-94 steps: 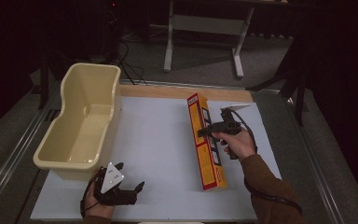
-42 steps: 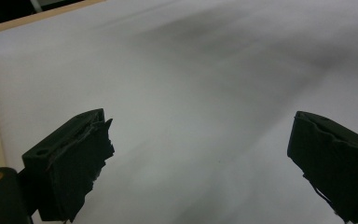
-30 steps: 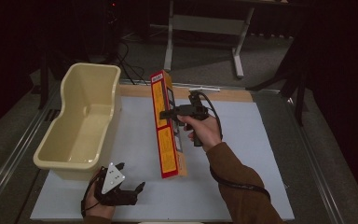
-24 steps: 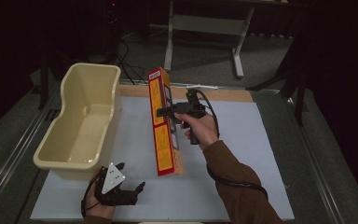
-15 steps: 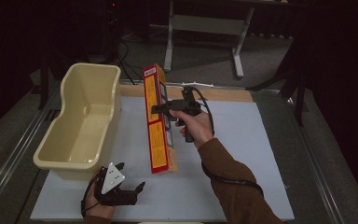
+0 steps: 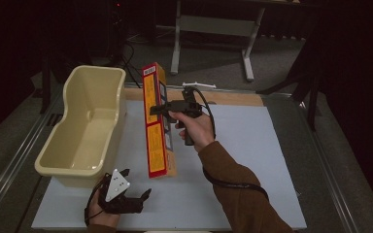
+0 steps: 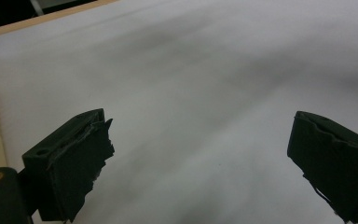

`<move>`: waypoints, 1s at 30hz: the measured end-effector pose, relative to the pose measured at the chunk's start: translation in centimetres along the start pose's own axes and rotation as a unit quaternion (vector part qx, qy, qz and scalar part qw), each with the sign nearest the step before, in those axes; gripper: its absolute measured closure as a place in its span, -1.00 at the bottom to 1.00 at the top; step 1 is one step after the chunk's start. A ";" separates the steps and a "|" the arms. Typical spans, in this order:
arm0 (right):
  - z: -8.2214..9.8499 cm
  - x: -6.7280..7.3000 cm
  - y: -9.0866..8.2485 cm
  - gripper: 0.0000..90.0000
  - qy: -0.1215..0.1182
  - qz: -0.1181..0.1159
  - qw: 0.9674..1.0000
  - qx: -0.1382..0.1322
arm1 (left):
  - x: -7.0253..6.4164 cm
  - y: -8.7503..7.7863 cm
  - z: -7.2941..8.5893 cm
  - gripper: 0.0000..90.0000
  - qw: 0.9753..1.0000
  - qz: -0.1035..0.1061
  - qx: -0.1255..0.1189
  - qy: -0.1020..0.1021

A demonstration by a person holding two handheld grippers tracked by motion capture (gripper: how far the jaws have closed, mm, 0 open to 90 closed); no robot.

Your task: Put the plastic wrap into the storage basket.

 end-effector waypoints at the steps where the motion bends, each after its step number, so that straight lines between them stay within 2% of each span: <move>1: -0.1 0.1 0.1 -0.14 -0.001 -0.001 1.000 -0.002 | 0.0 0.0 0.0 -0.88 1.000 0.000 0.000 0.000; 18: -0.6 2.8 2.1 -0.14 0.002 -0.019 1.000 -0.013 | 0.0 0.1 -0.1 -0.88 1.000 0.002 -0.001 0.001; 23: -0.7 3.1 2.5 -0.14 0.010 -0.023 1.000 -0.015 | 0.0 0.1 -0.1 -0.88 1.000 0.002 -0.002 0.000; 26: -0.7 3.1 2.9 -0.14 0.005 -0.014 1.000 -0.020 | 0.0 0.1 -0.1 -0.88 1.000 0.002 -0.003 0.000; 30: -0.8 3.2 3.1 -0.14 0.008 -0.014 1.000 -0.020 | -0.1 0.1 -0.1 -0.88 1.000 0.002 -0.002 0.002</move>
Point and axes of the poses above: each handheld gripper's, and its own axes: y roughly forward along the jaws, z roughly out of its underside, x roughly to its left, the point moved 10 cm from there along y, roughly forward along the jaws, and after that the axes turned 11 degrees about -x, right-handed, at the moved point
